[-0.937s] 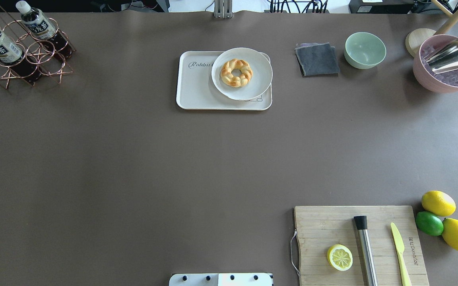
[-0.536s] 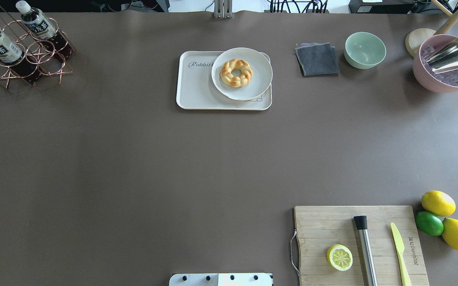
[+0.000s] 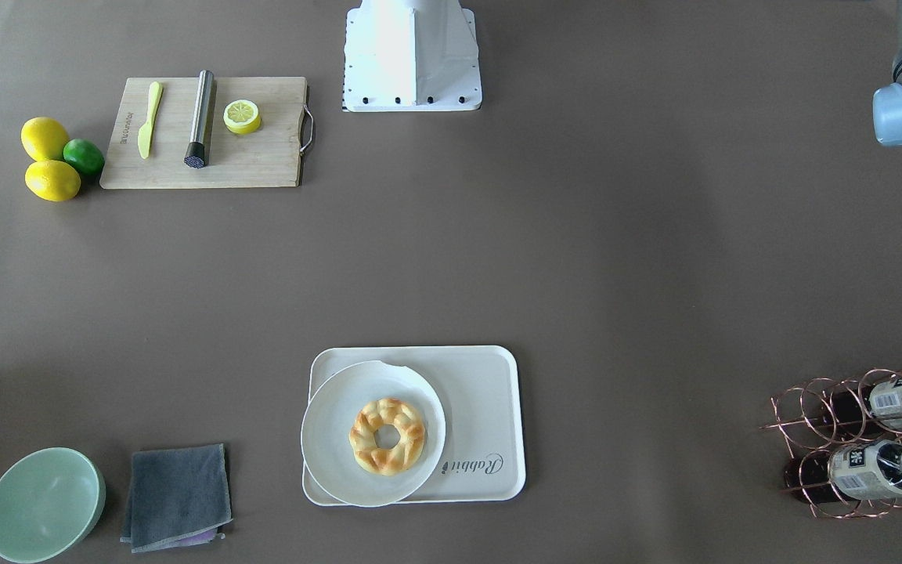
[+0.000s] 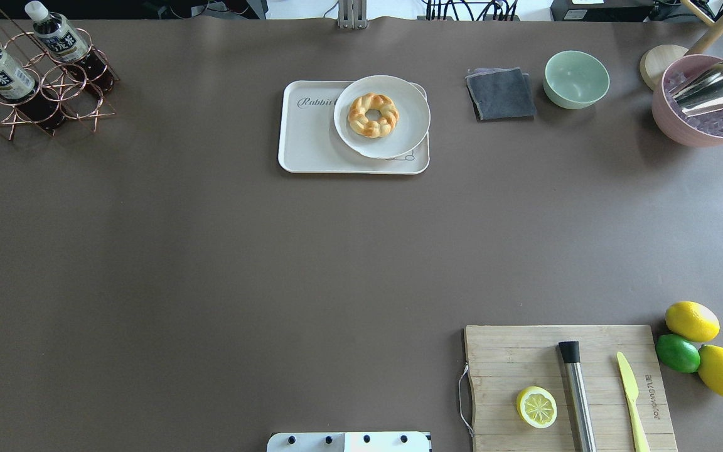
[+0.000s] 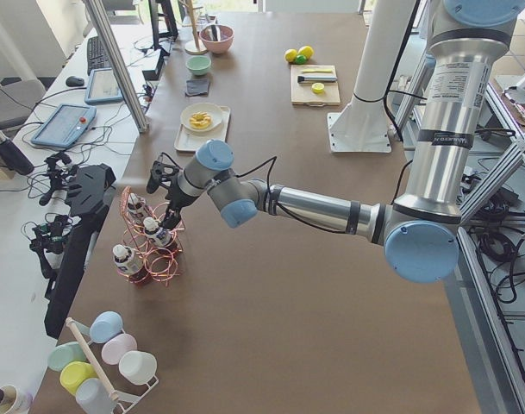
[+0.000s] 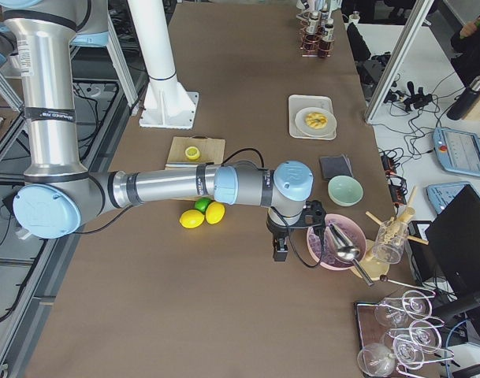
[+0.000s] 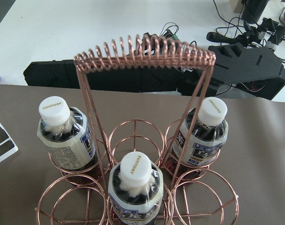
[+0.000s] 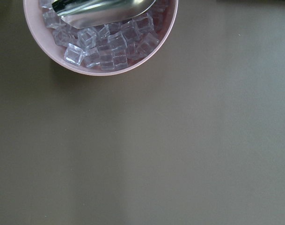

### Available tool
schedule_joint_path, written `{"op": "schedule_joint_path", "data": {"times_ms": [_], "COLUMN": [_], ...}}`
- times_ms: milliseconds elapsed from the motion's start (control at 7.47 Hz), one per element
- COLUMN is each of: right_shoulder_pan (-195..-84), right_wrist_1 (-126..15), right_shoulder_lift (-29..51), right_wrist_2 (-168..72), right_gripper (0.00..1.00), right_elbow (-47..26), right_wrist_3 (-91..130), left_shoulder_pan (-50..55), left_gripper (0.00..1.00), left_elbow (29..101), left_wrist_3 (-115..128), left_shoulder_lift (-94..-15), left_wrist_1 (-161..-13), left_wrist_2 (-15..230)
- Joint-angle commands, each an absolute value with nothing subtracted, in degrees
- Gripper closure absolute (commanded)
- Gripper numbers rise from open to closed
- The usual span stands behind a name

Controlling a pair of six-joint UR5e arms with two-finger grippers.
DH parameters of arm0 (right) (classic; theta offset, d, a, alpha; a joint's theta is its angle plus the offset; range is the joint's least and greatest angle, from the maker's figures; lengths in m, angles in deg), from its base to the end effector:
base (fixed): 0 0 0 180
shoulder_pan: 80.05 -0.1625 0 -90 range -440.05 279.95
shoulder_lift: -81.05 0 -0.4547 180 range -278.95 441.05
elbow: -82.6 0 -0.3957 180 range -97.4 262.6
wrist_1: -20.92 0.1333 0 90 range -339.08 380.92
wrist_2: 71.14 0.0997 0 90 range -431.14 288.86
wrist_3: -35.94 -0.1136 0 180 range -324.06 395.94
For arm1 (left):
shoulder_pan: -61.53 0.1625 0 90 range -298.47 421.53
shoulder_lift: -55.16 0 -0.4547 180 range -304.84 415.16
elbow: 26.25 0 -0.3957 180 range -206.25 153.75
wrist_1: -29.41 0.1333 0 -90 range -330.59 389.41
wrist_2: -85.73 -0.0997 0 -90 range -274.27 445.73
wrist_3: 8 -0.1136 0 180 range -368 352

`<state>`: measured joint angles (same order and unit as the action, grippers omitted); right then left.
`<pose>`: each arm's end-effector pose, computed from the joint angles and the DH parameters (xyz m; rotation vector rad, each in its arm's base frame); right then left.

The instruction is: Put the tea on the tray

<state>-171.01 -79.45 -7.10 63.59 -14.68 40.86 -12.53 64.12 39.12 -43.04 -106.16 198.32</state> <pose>0.0618 -0.5023 0.6370 0.0195 -0.7808 -0.0571 0.0784 -0.6011 0.5342 0.6059 0.8004 -0.3118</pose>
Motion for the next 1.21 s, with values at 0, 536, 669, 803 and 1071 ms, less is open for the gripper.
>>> {"op": "schedule_joint_path", "data": {"times_ms": [0, 536, 669, 803, 1071], "right_shoulder_pan": [-171.0, -171.0, -171.0, -171.0, -171.0], "right_wrist_1": [-79.5, -79.5, -79.5, -79.5, -79.5], "right_shoulder_lift": [-7.1, -7.1, -7.1, -7.1, -7.1], "right_wrist_2": [63.7, 63.6, 63.6, 63.6, 63.6], "right_gripper": [0.0, 0.0, 0.0, 0.0, 0.0], "right_elbow": [-14.7, -14.4, -14.3, -14.3, -14.3], "right_wrist_3": [40.9, 40.9, 40.9, 40.9, 40.9], "left_shoulder_pan": [-12.3, -8.1, -7.7, -7.7, -7.7], "left_gripper": [0.03, 0.03, 0.06, 0.06, 0.06], "left_elbow": [57.9, 55.5, 53.9, 54.0, 54.0], "left_wrist_3": [39.4, 41.6, 41.5, 41.3, 39.7], "left_shoulder_lift": [-44.1, -48.6, -48.8, -48.6, -47.9], "left_wrist_1": [-113.2, -113.2, -113.4, -113.4, -114.6], "left_wrist_2": [193.6, 187.2, 187.2, 187.5, 187.9]}}
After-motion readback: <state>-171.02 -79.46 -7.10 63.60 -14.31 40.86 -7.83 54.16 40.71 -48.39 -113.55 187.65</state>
